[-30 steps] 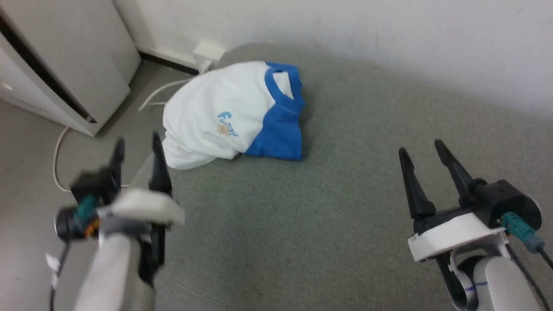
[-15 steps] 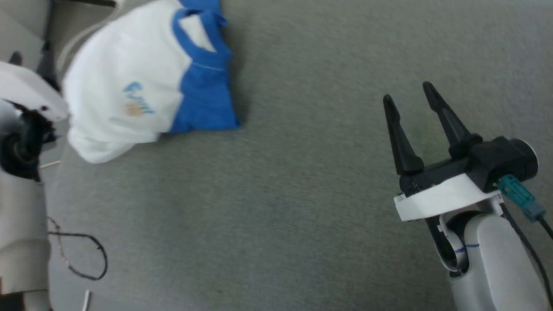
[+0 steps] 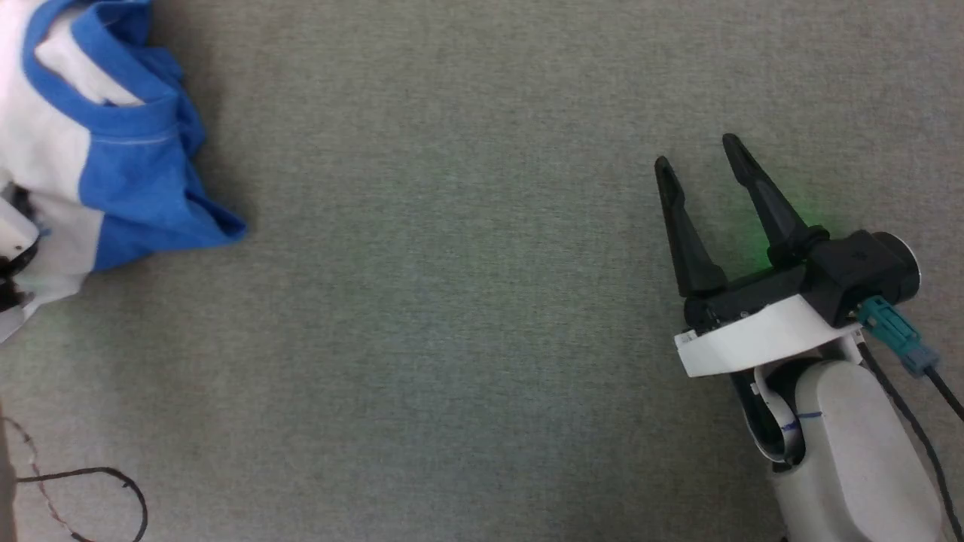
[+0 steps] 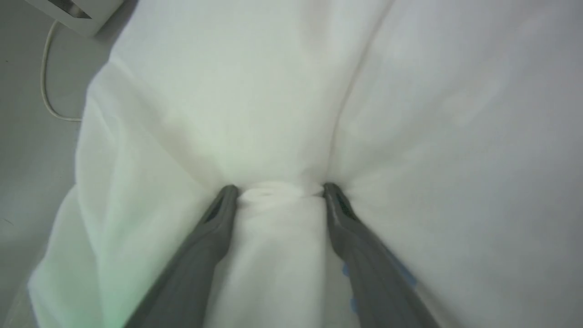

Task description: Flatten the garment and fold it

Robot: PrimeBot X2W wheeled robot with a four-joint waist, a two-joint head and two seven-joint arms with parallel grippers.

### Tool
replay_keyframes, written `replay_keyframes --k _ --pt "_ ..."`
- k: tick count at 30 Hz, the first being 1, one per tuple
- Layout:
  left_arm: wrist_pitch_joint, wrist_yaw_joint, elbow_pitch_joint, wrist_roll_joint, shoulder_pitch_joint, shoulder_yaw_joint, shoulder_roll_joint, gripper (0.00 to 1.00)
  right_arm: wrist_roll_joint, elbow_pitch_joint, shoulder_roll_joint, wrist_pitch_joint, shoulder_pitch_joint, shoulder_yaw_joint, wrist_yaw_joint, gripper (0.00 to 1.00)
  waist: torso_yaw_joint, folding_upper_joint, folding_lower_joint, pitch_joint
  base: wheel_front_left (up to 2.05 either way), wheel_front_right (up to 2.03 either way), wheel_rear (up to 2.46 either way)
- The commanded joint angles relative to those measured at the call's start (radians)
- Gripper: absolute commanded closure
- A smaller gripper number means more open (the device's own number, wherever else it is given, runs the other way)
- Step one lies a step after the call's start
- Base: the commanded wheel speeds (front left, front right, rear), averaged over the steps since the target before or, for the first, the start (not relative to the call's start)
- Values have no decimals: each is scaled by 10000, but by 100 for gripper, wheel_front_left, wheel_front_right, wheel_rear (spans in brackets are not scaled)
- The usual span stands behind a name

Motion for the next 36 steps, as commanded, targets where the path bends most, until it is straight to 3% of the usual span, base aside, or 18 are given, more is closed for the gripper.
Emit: replay_keyframes --k 1,8,14,18,24,36 --pt "108 34 -90 50 465 -147 -221 98 70 77 -3 -69 -163 -7 -9 0 -210 0 1 66 0 0 0" --pt "-1970 -35 -1027 546 509 41 -220 100 125 438 -3 -180 47 -91 -9 0 41 0 1 -1134 0 0 0" --pt "-5406 -536 -1383 1414 2 -151 -267 100 369 856 -3 -325 701 -434 -9 0 179 0 1 -3035 0 0 0" --pt "-6983 -1009 -1469 1899 -655 -680 -304 100 500 976 -3 -343 1251 -745 -9 0 117 0 1 -4151 0 0 0" --pt "-7824 -1687 -1773 2151 -1807 -1808 -851 100 642 853 -3 -278 1912 -1208 -9 0 -275 0 1 -5163 0 0 0" --pt "-8304 -2440 -1584 1652 -3263 -3747 -3267 100 762 444 -3 -1 2333 -1230 -9 0 -1978 0 1 -5491 0 0 0"
